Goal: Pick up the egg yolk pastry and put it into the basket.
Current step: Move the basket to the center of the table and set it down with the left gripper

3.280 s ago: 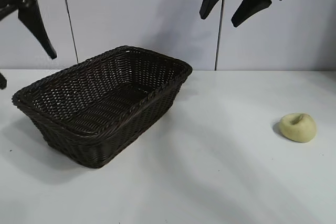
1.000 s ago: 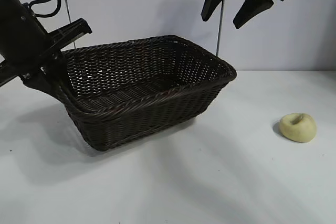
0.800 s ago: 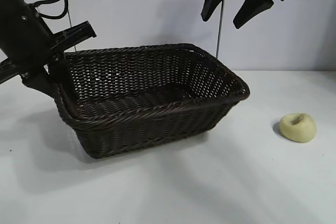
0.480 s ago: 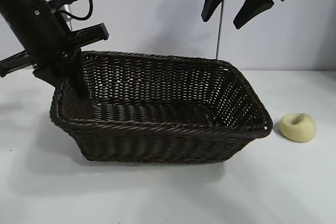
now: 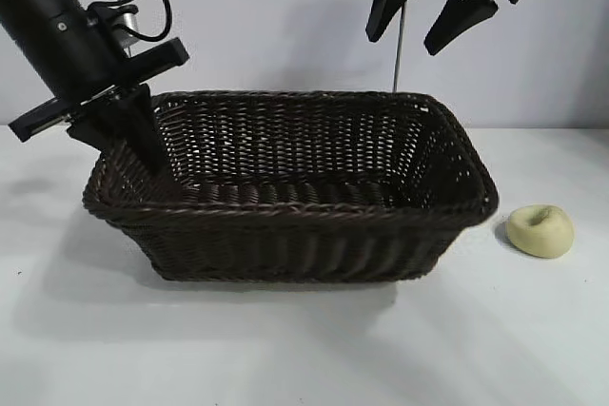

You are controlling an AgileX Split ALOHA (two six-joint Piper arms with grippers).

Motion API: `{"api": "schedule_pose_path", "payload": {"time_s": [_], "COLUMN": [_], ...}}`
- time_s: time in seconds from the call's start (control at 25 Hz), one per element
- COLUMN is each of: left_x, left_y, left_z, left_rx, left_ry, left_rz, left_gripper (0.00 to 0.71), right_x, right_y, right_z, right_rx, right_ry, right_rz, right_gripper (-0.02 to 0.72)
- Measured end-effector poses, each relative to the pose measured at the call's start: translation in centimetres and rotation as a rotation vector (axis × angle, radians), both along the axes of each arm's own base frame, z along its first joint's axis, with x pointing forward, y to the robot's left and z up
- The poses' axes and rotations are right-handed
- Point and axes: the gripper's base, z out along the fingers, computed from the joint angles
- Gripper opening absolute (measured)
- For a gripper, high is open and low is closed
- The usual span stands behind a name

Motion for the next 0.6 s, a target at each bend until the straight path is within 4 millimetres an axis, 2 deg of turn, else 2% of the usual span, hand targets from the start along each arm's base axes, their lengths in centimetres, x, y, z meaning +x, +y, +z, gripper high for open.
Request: {"api": "schedule_pose_path", "payload": {"time_s": [0.6], "left_x": [0.55], "left_y": [0.4], "left_z": [-0.23], "left_rx": [0.009], "left_ry": [-0.056], "left_rz": [-0.011], "left_gripper": [0.098], "right_x": [0.0], "right_y": [0.0], "right_z": [0.0], "right_rx": [0.0], "right_ry": [0.0], "right_rz": [0.0], "right_gripper": [0.516]}}
